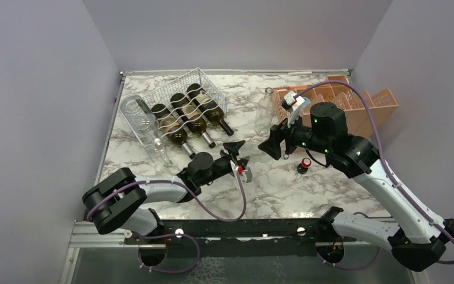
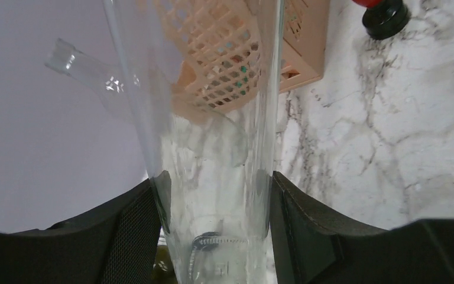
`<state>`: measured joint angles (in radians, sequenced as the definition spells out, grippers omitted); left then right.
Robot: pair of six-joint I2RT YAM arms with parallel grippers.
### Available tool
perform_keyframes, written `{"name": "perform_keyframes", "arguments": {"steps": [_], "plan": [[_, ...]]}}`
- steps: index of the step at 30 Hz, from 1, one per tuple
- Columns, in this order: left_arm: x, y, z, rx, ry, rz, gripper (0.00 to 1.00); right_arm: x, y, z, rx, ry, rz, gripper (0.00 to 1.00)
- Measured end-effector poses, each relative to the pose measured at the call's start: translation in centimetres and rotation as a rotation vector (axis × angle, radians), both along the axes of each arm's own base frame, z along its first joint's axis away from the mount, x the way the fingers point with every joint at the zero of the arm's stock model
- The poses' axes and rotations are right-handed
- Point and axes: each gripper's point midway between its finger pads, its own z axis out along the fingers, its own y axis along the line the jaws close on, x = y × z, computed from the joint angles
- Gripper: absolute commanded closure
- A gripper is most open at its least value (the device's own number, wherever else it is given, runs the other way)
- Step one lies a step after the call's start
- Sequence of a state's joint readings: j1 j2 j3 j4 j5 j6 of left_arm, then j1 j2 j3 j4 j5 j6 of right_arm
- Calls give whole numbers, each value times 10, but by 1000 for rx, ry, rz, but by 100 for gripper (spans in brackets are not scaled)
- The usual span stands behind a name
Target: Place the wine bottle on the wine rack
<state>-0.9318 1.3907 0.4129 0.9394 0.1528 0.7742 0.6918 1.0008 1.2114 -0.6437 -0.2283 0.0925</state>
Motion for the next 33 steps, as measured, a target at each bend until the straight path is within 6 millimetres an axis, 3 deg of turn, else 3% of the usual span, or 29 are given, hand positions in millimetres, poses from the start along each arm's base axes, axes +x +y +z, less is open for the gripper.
{"name": "perform_keyframes", "arguments": {"steps": [6,14,21,25,29,33], "plan": [[12,-11,14,107,-227,-17,100,6,-5,-14,-65,9,-20,22],[19,-22,15,250,-455,-42,100,15,-19,-57,-214,98,-92,21],[20,-21,19,283,-521,-39,100,8,-27,-88,-264,156,-103,22],[21,-22,16,292,-525,-41,100,1,-26,-111,-289,226,-87,32],[21,-22,16,293,-525,-41,100,-3,-22,-121,-288,271,-74,42],[21,-21,13,302,-520,-39,100,-5,-20,-125,-278,284,-71,39]]}}
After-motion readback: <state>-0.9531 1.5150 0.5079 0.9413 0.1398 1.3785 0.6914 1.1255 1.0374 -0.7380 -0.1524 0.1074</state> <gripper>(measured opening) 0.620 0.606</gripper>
